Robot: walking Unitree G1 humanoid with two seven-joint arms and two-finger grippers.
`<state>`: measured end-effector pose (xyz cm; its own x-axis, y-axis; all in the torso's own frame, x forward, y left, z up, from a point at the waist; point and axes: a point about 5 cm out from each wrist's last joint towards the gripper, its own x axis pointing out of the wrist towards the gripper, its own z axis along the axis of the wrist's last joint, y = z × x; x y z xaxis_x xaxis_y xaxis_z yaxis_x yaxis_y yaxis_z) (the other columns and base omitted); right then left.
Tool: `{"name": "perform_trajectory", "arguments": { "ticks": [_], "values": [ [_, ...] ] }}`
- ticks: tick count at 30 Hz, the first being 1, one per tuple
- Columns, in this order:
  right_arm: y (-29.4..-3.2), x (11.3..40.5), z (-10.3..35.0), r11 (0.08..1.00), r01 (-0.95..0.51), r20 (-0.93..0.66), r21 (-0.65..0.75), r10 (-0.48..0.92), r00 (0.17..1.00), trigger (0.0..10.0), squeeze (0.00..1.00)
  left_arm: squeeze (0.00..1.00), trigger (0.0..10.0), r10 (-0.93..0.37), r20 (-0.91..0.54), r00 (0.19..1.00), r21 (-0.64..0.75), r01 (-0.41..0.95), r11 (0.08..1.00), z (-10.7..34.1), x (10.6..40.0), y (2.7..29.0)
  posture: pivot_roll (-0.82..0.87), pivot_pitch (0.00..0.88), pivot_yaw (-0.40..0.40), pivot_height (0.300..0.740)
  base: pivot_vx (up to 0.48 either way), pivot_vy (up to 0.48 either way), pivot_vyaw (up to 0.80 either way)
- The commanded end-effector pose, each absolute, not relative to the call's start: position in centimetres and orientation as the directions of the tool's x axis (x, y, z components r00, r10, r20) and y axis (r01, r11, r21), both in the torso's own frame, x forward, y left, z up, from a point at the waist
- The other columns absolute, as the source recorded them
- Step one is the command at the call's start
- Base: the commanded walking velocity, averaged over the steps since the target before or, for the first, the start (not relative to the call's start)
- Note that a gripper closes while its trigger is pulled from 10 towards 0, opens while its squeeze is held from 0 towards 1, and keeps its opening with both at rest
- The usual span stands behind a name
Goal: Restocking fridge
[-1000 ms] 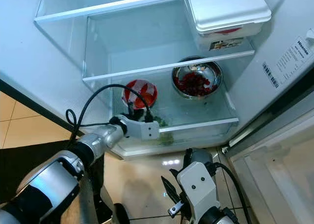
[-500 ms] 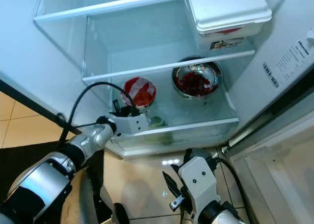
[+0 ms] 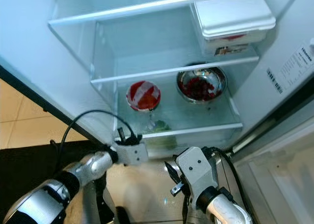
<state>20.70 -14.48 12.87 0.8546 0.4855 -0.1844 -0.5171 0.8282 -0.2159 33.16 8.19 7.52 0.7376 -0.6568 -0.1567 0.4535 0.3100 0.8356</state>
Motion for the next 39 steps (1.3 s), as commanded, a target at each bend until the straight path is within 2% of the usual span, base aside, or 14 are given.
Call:
{"name": "perform_trajectory", "arguments": {
  "ticks": [1,2,3,5,9,17,22,25,28,31,32,34,36,39],
  "values": [
    [-14.5,20.4,12.1,0.829,-0.521,-0.209,-0.202,0.484,0.85,10.0,0.0,0.0,10.0,-0.669,-0.179,0.721,0.809,0.494,0.317,6.2,32.1,8.6,-0.18,0.293,0.167,0.304,0.0,0.0,0.0],
    [-14.7,20.9,11.9,0.834,-0.509,-0.211,-0.212,0.47,0.857,10.0,0.0,0.0,10.0,-0.681,-0.166,0.713,0.791,0.509,0.34,5.5,31.2,8.5,-0.17,0.253,0.168,0.304,0.0,0.0,0.0],
    [-14.7,20.9,11.9,0.834,-0.509,-0.211,-0.212,0.47,0.857,10.0,0.0,0.0,10.0,-0.681,-0.166,0.713,0.791,0.509,0.34,5.5,31.2,8.5,-0.17,0.253,0.168,0.304,0.0,0.0,0.0],
    [-15.2,21.6,11.0,0.85,-0.482,-0.229,-0.212,0.436,0.87,10.0,0.0,0.0,10.0,-0.667,-0.126,0.734,0.741,0.516,0.429,4.6,30.0,8.9,-0.16,0.227,0.159,0.304,0.0,0.0,0.0],
    [-15.8,22.2,9.7,0.864,-0.455,-0.269,-0.215,0.396,0.878,10.0,0.0,0.0,10.0,-0.624,-0.099,0.775,0.69,0.506,0.518,4.3,29.6,9.7,-0.14,0.199,0.15,0.304,0.0,0.0,0.0],
    [-16.8,24.3,8.3,0.888,-0.394,-0.292,-0.236,0.322,0.901,10.0,0.0,0.0,10.0,-0.566,-0.091,0.819,0.61,0.495,0.619,3.5,28.7,11.4,-0.11,0.148,0.136,0.304,0.0,0.0,0.0],
    [-18.1,25.6,7.4,0.911,-0.333,-0.302,-0.243,0.256,0.918,10.0,0.0,0.0,10.0,-0.402,-0.088,0.911,0.537,0.383,0.751,2.7,28.0,14.9,-0.08,0.099,0.111,0.304,0.0,0.0,0.0],
    [-18.3,25.8,7.2,0.914,-0.322,-0.303,-0.245,0.243,0.921,10.0,0.0,0.0,10.0,-0.369,-0.089,0.925,0.508,0.361,0.782,2.6,27.9,15.6,-0.07,0.091,0.104,0.304,0.0,0.0,0.0],
    [-18.6,26.3,6.7,0.919,-0.312,-0.304,-0.241,0.234,0.923,10.0,0.0,0.0,10.0,-0.308,-0.091,0.947,0.412,0.318,0.854,2.4,27.5,16.9,-0.06,0.074,0.096,0.304,0.0,0.0,0.0],
    [-18.9,27.2,6.6,0.926,-0.299,-0.297,-0.231,0.225,0.928,10.0,0.0,0.0,10.0,-0.253,-0.115,0.961,0.246,0.274,0.93,1.5,26.3,18.1,-0.06,0.055,0.085,0.304,0.0,0.0,0.0],
    [-18.9,27.2,6.6,0.926,-0.299,-0.297,-0.231,0.225,0.928,10.0,0.0,0.0,10.0,-0.253,-0.115,0.961,0.246,0.274,0.93,1.5,26.3,18.1,-0.06,0.055,0.085,0.304,0.0,0.0,0.0],
    [-18.9,27.7,6.5,0.932,-0.296,-0.291,-0.21,0.23,0.929,10.0,0.0,0.0,10.0,-0.213,-0.134,0.968,0.14,0.231,0.963,0.8,25.4,18.6,-0.06,0.042,0.079,0.304,0.0,0.0,0.0],
    [-18.9,27.7,6.5,0.932,-0.296,-0.291,-0.21,0.23,0.929,10.0,0.0,0.0,10.0,-0.213,-0.134,0.968,0.14,0.231,0.963,0.8,25.4,18.6,-0.06,0.042,0.079,0.304,0.0,0.0,0.0],
    [-18.8,28.2,5.8,0.939,-0.297,-0.299,-0.172,0.237,0.924,10.0,0.0,0.0,10.0,-0.259,-0.186,0.948,-0.019,0.26,0.965,-0.4,24.4,18.0,-0.05,0.005,0.072,0.304,0.0,0.0,0.0]
  ]
}}
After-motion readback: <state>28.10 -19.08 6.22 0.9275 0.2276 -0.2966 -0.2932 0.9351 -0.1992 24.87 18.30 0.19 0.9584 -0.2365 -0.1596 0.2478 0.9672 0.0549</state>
